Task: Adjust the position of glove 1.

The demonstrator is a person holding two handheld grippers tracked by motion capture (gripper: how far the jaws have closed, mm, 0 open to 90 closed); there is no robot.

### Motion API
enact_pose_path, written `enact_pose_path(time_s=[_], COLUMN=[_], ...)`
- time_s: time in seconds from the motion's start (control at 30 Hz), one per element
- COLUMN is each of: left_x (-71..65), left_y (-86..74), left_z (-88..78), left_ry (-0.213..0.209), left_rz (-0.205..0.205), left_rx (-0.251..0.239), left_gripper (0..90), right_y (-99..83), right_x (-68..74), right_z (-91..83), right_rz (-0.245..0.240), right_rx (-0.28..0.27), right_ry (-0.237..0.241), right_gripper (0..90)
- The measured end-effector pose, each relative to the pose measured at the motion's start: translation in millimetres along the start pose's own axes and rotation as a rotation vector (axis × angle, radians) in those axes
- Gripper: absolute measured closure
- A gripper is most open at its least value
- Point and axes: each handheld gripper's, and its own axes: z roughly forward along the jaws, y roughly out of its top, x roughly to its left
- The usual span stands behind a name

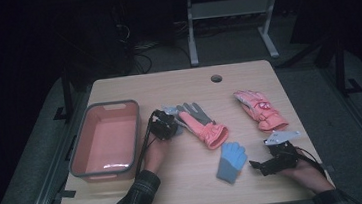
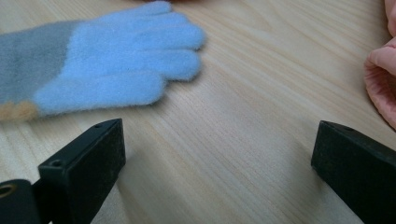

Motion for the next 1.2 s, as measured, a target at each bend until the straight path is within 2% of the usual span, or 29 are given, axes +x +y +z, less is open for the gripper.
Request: enact_pose_path(time_s=[0.17, 0.33, 0.47, 0.7, 0.87, 1.1, 1.2], left_x=[-3.0, -0.5, 2.5, 4.9, 3.1, 6.8, 7.1], left_y=[-5.2, -3.1, 3.0, 15.9, 28.0, 38.7, 39.9], left_z=[-7.1, -10.0, -5.8, 4.1, 15.1, 31.8, 31.8], left_ry=[-0.016, -0.009, -0.004, 0.001, 0.007, -0.003, -0.005], left_rz=[0.005, -0.007, -0.011, -0.021, -0.01, -0.012, -0.017], left_rx=[0.014, -0.011, 0.004, -0.012, -0.008, -0.007, -0.01], left_gripper=[89.6, 89.5, 89.5, 89.6, 89.6, 89.6, 89.6], right_y=[0.0, 0.0, 0.0, 0.3, 0.3, 0.2, 0.2], right_x=[0.0, 0.0, 0.0, -0.2, -0.2, -0.4, -0.4], right_z=[0.0, 0.0, 0.0, 0.2, 0.2, 0.3, 0.3], right_rz=[0.0, 0.0, 0.0, 0.002, 0.002, 0.002, 0.002], right_rx=[0.0, 0.0, 0.0, 0.001, 0.001, 0.0, -0.001], right_ry=[0.0, 0.0, 0.0, 0.002, 0.002, 0.003, 0.003], right_gripper=[2.2, 2.2, 2.2, 2.2, 2.2, 2.2, 2.2])
